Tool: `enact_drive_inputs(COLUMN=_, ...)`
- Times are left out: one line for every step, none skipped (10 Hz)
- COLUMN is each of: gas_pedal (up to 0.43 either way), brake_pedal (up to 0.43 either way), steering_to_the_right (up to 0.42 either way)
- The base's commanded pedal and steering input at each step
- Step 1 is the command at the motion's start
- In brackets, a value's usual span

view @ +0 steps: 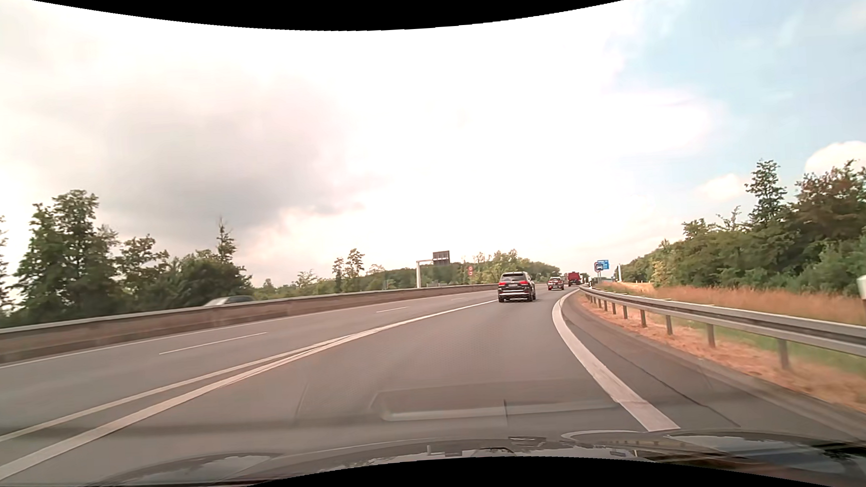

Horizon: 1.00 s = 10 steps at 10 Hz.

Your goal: Follow the waypoints while adhering to traffic rules and regulations

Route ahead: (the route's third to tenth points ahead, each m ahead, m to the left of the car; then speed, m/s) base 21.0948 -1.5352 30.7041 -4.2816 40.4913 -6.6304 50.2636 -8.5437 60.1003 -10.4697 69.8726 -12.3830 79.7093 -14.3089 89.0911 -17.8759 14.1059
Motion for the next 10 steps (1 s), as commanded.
enact_drive_inputs(gas_pedal=0.311, brake_pedal=0.0, steering_to_the_right=0.077)
enact_drive_inputs(gas_pedal=0.319, brake_pedal=0.0, steering_to_the_right=0.075)
enact_drive_inputs(gas_pedal=0.331, brake_pedal=0.0, steering_to_the_right=0.073)
enact_drive_inputs(gas_pedal=0.331, brake_pedal=0.0, steering_to_the_right=0.07)
enact_drive_inputs(gas_pedal=0.331, brake_pedal=0.0, steering_to_the_right=0.065)
enact_drive_inputs(gas_pedal=0.339, brake_pedal=0.0, steering_to_the_right=0.061)
enact_drive_inputs(gas_pedal=0.339, brake_pedal=0.0, steering_to_the_right=0.059)
enact_drive_inputs(gas_pedal=0.339, brake_pedal=0.0, steering_to_the_right=0.056)
enact_drive_inputs(gas_pedal=0.339, brake_pedal=0.0, steering_to_the_right=0.054)
enact_drive_inputs(gas_pedal=0.35, brake_pedal=0.0, steering_to_the_right=0.05)
